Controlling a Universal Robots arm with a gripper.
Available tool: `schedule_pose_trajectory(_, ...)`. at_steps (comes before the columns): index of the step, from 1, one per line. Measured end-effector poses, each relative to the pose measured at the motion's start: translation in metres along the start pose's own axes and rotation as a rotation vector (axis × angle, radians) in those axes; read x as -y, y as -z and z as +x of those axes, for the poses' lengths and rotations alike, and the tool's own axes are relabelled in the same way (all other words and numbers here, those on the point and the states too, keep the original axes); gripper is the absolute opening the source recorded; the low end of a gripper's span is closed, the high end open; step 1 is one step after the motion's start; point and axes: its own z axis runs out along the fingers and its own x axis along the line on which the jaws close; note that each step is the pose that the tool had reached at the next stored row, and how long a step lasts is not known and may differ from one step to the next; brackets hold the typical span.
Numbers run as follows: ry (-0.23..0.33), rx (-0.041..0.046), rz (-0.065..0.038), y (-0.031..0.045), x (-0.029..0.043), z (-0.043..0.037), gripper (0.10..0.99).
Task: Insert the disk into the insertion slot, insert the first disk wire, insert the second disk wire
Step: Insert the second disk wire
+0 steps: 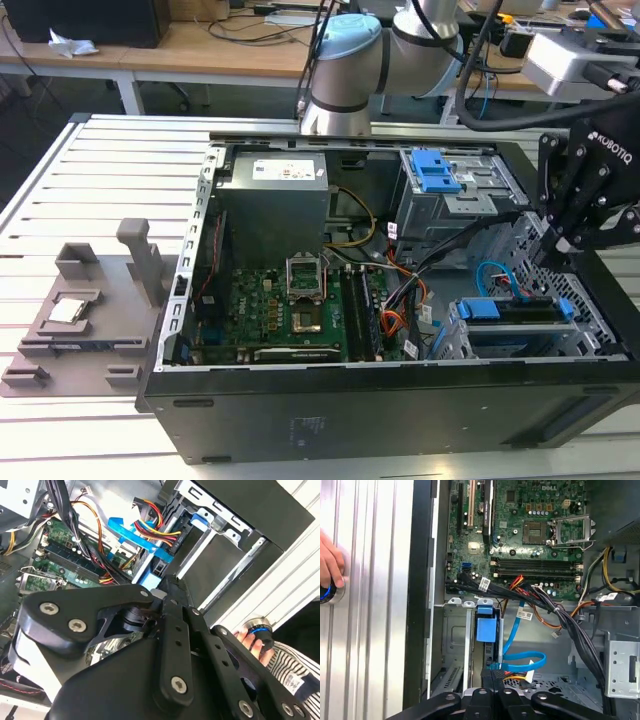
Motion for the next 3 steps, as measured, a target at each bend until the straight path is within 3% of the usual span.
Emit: schedule_pose_trajectory(3,0.0,0.0001,0.0,0.0,0.0,0.0,0.106)
